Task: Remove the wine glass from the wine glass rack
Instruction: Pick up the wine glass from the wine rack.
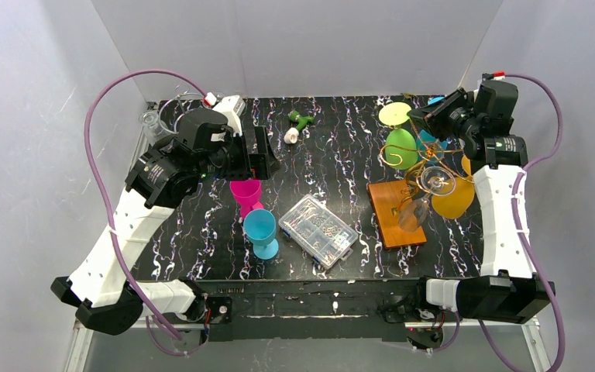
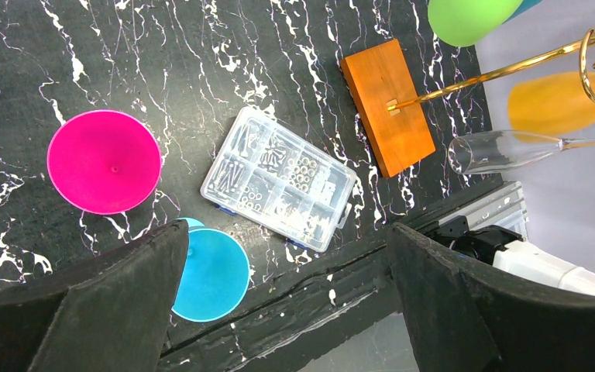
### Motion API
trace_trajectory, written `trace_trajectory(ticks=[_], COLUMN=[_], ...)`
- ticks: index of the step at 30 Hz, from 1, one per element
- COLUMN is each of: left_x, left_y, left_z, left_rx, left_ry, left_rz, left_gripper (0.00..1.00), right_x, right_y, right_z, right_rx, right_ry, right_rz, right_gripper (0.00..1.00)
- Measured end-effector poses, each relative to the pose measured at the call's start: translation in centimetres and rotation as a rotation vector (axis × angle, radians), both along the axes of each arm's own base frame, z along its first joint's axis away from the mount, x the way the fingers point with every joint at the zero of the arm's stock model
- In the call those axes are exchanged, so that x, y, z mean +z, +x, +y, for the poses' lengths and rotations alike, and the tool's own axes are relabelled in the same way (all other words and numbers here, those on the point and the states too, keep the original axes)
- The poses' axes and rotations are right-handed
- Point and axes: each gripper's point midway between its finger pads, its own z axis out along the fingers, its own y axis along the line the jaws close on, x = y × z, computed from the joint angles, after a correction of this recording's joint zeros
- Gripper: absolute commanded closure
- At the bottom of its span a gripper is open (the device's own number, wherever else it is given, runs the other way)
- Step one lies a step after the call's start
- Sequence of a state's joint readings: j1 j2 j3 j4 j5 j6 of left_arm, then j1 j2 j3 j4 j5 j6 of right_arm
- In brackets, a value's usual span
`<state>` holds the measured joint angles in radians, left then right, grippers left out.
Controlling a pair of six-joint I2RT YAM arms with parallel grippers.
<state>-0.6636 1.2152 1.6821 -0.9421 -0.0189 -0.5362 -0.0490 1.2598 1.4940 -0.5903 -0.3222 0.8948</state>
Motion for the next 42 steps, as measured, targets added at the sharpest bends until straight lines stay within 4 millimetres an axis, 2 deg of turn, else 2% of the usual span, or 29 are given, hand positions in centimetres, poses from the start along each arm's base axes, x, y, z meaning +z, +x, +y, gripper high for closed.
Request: trace_trajectory(ticks=[20,31,42], left_x=[0.0,0.1,0.1], left_y=[0.0,0.0,-0.1], left_z=[0.0,0.0,-0.2], left_rx=[0.0,-0.001,-0.004], left_ry=[-0.001,-0.002,-0.011], left_rz=[-0.001,-0.001,0.004], left_gripper=[0.01,0.01,0.01], right_x=[1.8,2.5,2.4], right_y=[-0.4,-1.8,-3.3], right_z=[-0.8,-0.9,-0.8], right_rx=[-0.044,-0.055,-0.052], right_ry=[0.072,0.068,0.07], right_rz=[-0.054,-0.078,-0.067], right_gripper=[0.99,0.99,0.99])
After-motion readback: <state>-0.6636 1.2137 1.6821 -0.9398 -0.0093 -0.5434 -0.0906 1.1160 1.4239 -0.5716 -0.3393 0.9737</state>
